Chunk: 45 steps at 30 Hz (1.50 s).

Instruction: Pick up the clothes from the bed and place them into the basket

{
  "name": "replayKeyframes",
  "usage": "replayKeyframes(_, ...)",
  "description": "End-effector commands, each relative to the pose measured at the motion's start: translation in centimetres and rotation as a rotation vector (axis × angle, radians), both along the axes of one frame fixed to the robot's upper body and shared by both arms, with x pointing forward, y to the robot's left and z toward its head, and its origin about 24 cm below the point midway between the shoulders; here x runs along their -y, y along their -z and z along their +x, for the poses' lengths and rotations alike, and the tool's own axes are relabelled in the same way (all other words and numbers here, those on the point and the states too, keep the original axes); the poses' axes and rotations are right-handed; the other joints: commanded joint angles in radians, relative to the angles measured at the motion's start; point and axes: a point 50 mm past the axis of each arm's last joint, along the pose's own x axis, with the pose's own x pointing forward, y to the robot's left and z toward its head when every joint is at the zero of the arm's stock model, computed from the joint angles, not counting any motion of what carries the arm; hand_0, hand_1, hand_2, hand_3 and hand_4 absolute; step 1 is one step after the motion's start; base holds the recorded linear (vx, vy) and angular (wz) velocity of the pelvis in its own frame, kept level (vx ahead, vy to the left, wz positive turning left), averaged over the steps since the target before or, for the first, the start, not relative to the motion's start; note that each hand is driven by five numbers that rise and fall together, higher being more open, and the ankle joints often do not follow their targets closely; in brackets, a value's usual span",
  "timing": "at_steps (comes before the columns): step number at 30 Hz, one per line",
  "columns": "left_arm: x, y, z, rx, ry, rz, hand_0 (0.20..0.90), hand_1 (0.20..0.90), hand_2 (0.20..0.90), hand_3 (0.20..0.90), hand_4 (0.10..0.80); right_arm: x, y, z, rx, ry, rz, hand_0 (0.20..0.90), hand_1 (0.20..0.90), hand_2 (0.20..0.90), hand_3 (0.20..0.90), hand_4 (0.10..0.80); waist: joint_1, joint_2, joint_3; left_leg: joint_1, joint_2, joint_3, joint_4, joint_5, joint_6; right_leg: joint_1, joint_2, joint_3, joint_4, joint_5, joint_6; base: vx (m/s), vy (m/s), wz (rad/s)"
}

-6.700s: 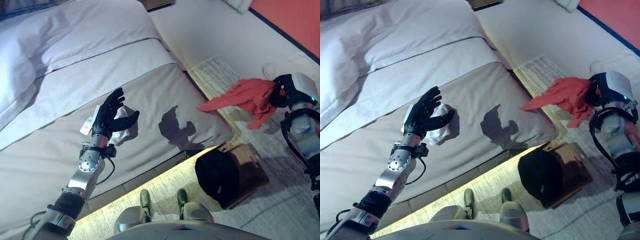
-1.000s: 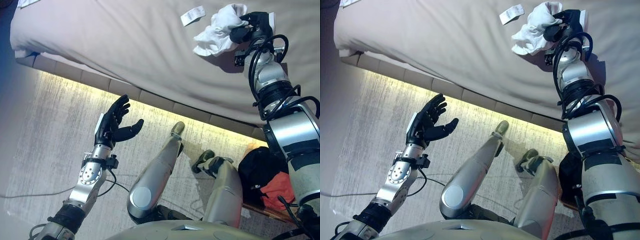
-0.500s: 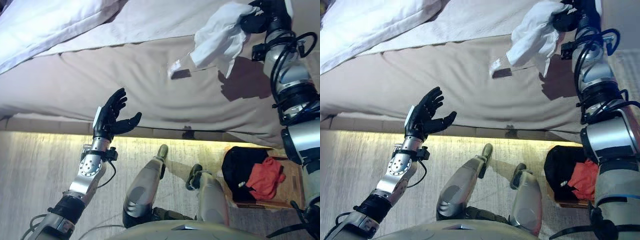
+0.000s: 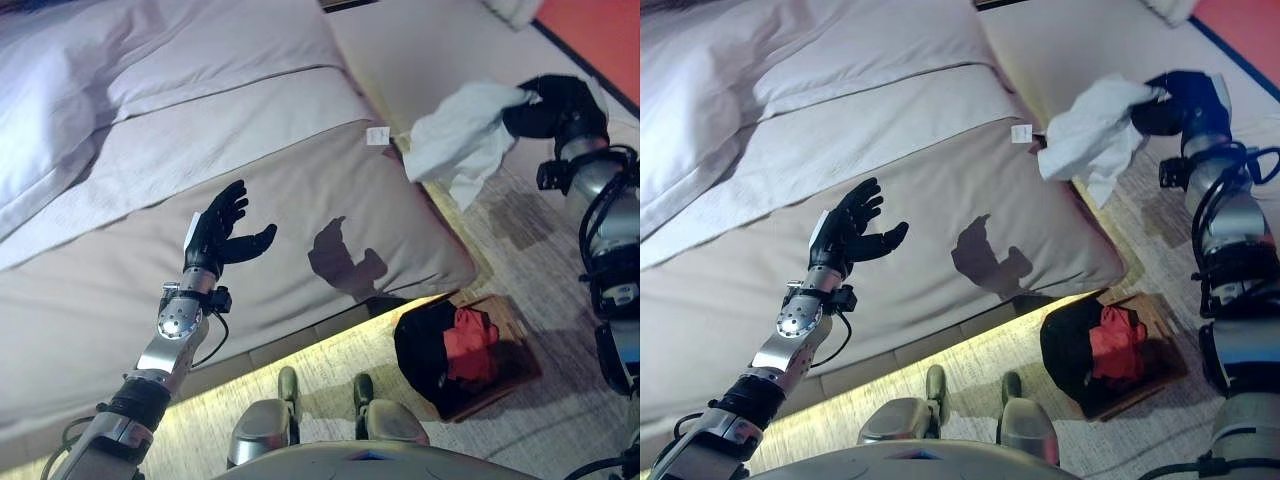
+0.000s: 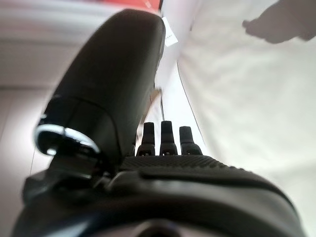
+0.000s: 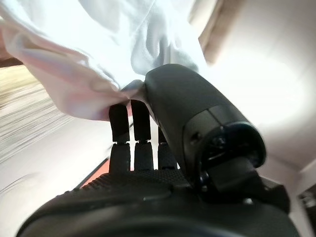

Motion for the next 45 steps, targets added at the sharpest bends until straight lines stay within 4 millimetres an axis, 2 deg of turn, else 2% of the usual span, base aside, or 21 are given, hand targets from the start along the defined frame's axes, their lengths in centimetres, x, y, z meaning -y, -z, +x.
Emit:
replayKeyframes(1, -0.3, -0.4, 0.4, 0.066, -0.015, -0.068, 0.9, 0.9, 0.9, 0.9, 0.8, 0.8, -3.7, -1.8, 0.138, -0.027, -0.126, 0.3, 0.3, 0.3, 0.2, 0.1, -0.048, -0.005, -0.165, -0.017, 0.02, 0.001, -0.002, -0.083, 0.005, -0.089, 0.065, 0.043, 0.052, 0.008, -0.025, 0.002, -0.01, -0.41)
replayKeyframes(8, 0.5, -0.2, 0.8, 0.06, 0.01, -0.085, 0.9, 0.9, 0.9, 0.9, 0.8, 1.9, 2.3, -4.1, 0.002, 0.013, -0.041, 0.3, 0.3, 0.3, 0.2, 0.1, -0.119, -0.013, -0.169, -0.013, 0.036, 0.058, 0.028, -0.109, 0.008, -0.111, 0.085, 0.1, 0.07, 0.005, -0.025, 0.007, -0.02, -0.32)
replayKeyframes(19, 2.6, -0.7, 1.6, 0.068, 0.073, -0.063, 0.9, 0.9, 0.9, 0.9, 0.8, 2.5, 8.6, -6.1, -0.149, 0.065, 0.046, 0.3, 0.3, 0.3, 0.2, 0.1, -0.163, 0.008, -0.162, -0.023, 0.044, 0.11, 0.09, -0.141, 0.004, -0.127, 0.09, 0.135, 0.076, 0.011, -0.023, 0.031, -0.028, -0.18)
replayKeyframes(24, 3.2, -1.2, 2.0, 0.079, 0.09, -0.061, 0.9, 0.9, 0.9, 0.9, 0.8, 3.3, 10.7, -6.5, -0.233, 0.136, 0.086, 0.3, 0.3, 0.3, 0.2, 0.1, -0.161, 0.028, -0.147, -0.031, 0.043, 0.107, 0.092, -0.139, 0.0, -0.135, 0.089, 0.129, 0.081, 0.012, -0.022, -0.003, -0.012, 0.01)
replayKeyframes(28, 3.5, -1.5, 2.2, 0.09, 0.103, -0.069, 0.9, 0.9, 0.9, 0.9, 0.8, 4.4, 13.1, -7.5, -0.32, 0.224, 0.118, 0.3, 0.3, 0.3, 0.2, 0.1, -0.152, 0.046, -0.135, -0.034, 0.038, 0.095, 0.08, -0.134, -0.001, -0.137, 0.086, 0.123, 0.076, 0.012, -0.022, -0.015, -0.02, 0.09)
replayKeyframes(35, 3.9, -1.8, 2.4, 0.093, 0.14, -0.071, 0.9, 0.9, 0.9, 0.9, 0.8, 4.8, 15.1, -8.0, -0.401, 0.293, 0.126, 0.3, 0.3, 0.3, 0.2, 0.1, -0.13, 0.066, -0.119, -0.037, 0.032, 0.075, 0.075, -0.132, -0.003, -0.136, 0.08, 0.101, 0.074, 0.009, -0.023, -0.02, -0.019, 0.08)
replayKeyframes(36, 3.9, -1.7, 2.4, 0.09, 0.145, -0.072, 0.9, 0.9, 0.9, 0.9, 0.8, 4.9, 15.8, -8.3, -0.436, 0.311, 0.108, 0.467, 0.467, 0.467, 0.395, 0.295, -0.126, 0.069, -0.119, -0.035, 0.03, 0.072, 0.072, -0.131, -0.003, -0.134, 0.079, 0.098, 0.072, 0.01, -0.023, 0.0, 0.0, 0.0)
replayKeyframes(37, 3.9, -1.6, 2.3, 0.09, 0.146, -0.073, 0.9, 0.9, 0.9, 0.9, 0.8, 4.9, 16.0, -8.4, -0.442, 0.316, 0.106, 0.467, 0.467, 0.467, 0.395, 0.295, -0.126, 0.07, -0.119, -0.035, 0.03, 0.071, 0.072, -0.13, -0.003, -0.133, 0.079, 0.098, 0.071, 0.01, -0.023, 0.0, 0.0, 0.0)
replayKeyframes(38, 3.9, -1.5, 2.2, 0.088, 0.148, -0.075, 0.9, 0.9, 0.9, 0.9, 0.8, 5.0, 16.7, -9.1, -0.467, 0.337, 0.096, 0.9, 0.9, 0.9, 0.9, 0.8, -0.123, 0.073, -0.119, -0.032, 0.03, 0.07, 0.069, -0.13, -0.003, -0.129, 0.078, 0.096, 0.068, 0.011, -0.023, 0.0, 0.0, 0.0)
replayKeyframes(45, 3.8, -1.4, 2.1, 0.084, 0.155, -0.074, 0.9, 0.9, 0.9, 0.9, 0.8, 4.8, 17.3, -9.3, -0.46, 0.346, 0.1, 0.9, 0.9, 0.9, 0.9, 0.8, -0.117, 0.079, -0.122, -0.024, 0.027, 0.06, 0.053, -0.125, -0.002, -0.123, 0.079, 0.093, 0.063, 0.011, -0.021, 0.003, -0.007, 0.03)
